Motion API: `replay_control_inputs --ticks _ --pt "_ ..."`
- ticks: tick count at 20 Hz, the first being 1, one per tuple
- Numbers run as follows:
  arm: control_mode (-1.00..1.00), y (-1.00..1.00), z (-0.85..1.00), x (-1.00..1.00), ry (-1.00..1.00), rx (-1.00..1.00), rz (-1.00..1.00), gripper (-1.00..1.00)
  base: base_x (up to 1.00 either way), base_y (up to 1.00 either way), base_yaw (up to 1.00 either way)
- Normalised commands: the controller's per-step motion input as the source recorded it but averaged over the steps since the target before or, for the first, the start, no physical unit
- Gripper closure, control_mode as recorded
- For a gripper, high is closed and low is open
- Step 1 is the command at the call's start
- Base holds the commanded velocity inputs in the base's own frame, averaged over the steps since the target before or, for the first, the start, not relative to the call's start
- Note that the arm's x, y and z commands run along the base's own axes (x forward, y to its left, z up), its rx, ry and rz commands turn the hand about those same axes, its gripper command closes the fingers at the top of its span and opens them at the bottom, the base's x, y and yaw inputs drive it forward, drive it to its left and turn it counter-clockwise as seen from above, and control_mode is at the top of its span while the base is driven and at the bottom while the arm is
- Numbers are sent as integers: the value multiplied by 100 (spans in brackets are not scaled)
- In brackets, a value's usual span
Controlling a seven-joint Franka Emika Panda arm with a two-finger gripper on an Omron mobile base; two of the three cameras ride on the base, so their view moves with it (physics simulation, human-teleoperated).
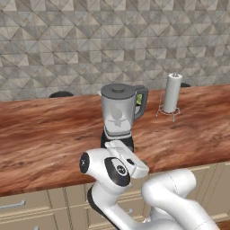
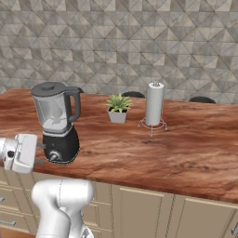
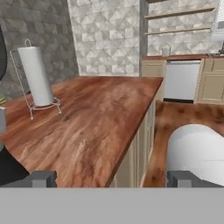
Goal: Open the blender lid, put the pear in the blender, close the lid, and start the blender.
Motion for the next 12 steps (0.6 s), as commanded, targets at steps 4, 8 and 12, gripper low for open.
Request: replay_control_inputs --ticks 4,8,12 --pt "-100 -2 -2 5 -13 -2 -5 -100 0 0 0" --pt "-100 0 -1 12 -13 -1 0 -100 0 0 0" --pt "-100 6 -4 6 -12 0 0 -100 0 0 0"
